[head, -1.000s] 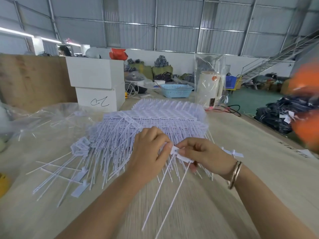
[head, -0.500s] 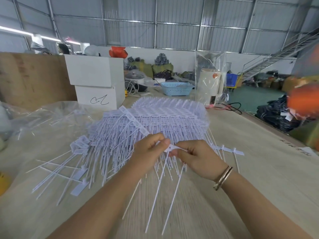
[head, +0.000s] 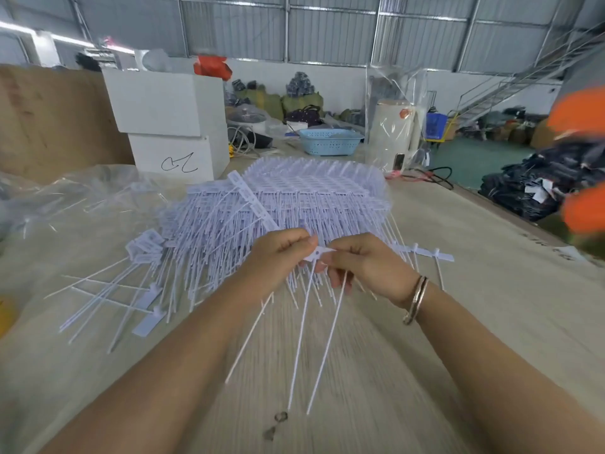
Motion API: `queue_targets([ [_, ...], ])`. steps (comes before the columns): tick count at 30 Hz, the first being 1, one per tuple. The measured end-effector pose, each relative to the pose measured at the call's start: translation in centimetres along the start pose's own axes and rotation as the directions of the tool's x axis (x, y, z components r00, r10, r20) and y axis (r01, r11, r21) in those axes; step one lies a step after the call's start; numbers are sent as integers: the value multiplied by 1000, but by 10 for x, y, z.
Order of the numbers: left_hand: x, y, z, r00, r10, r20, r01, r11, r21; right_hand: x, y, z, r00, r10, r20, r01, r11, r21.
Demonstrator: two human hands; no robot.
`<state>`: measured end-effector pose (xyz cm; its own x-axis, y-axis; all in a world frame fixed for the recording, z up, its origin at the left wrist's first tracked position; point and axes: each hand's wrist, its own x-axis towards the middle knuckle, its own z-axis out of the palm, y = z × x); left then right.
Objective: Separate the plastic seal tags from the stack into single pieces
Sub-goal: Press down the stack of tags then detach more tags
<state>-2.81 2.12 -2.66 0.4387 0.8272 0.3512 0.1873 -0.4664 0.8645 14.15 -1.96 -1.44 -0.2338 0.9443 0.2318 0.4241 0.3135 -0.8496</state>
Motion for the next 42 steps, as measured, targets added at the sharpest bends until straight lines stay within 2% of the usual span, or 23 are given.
queue_targets([
  [2, -2, -3, 2, 999, 11, 37, -16, 991, 136, 0, 3, -1, 985, 111, 129, -121, 990, 71],
  [5, -2, -4, 6, 999, 33, 39, -41, 974, 222, -1, 3, -2, 976, 120, 184, -128, 991, 32],
  [9, 0, -5, 4, 999, -54, 6, 54, 998, -34, 0, -1, 0, 998, -12, 57, 16, 998, -66],
  [12, -1, -7, 5, 998, -61, 20, 64, 978, -198, -1, 0, 4, 993, -118, -29, 111, 980, -164],
  [18, 0, -7, 5, 995, -89, 47, 99, 937, -334, -1, 5, 3, 978, -199, -56, 185, 963, -196],
  [21, 0, -7, 4, 992, -112, 58, 125, 938, -324, -2, 5, 4, 956, -289, -44, 260, 910, -323],
  [23, 1, -8, -5, 987, -161, 5, 152, 918, -365, -3, 1, 0, 912, -403, -73, 329, 827, -456],
  [24, 0, -11, -12, 983, -181, -33, 153, 903, -402, -3, -1, -3, 884, -454, -109, 352, 801, -484],
  [25, 2, -11, -17, 978, -190, -86, 141, 908, -394, -4, -3, -7, 872, -463, -157, 354, 820, -450],
  [27, 11, -9, -21, 965, -209, -160, 164, 953, -256, -4, -7, -14, 905, -358, -230, 317, 928, -197],
  [29, 14, -4, -12, 969, -247, -27, 241, 960, -142, -1, -5, -15, 954, -210, -214, 207, 978, -39],
  [31, 14, -1, 3, 979, -189, 79, 192, 981, -32, 1, 0, -13, 986, -69, -154, 67, 998, -14],
  [32, 12, -3, 9, 987, -139, 78, 138, 990, 17, 2, 1, -14, 994, -2, -113, 6, 999, 36],
  [34, 0, -12, 14, 997, -50, 54, 46, 997, 68, 2, 5, -18, 992, 123, -38, -110, 963, 247],
  [36, -4, -16, 19, 999, -8, 41, 6, 999, 40, 2, 8, -24, 985, 173, 0, -157, 892, 424],
  [37, -3, -17, 21, 1000, 8, 23, -8, 1000, 25, 1, 9, -25, 986, 167, 8, -155, 893, 423],
  [40, 0, -13, 25, 996, 74, -59, -73, 997, 12, 0, 11, -15, 990, 132, 48, -136, 987, 86],
  [42, 0, -10, 27, 988, 81, -131, -78, 997, 29, 1, 9, -7, 990, 116, 77, -115, 993, -13],
])
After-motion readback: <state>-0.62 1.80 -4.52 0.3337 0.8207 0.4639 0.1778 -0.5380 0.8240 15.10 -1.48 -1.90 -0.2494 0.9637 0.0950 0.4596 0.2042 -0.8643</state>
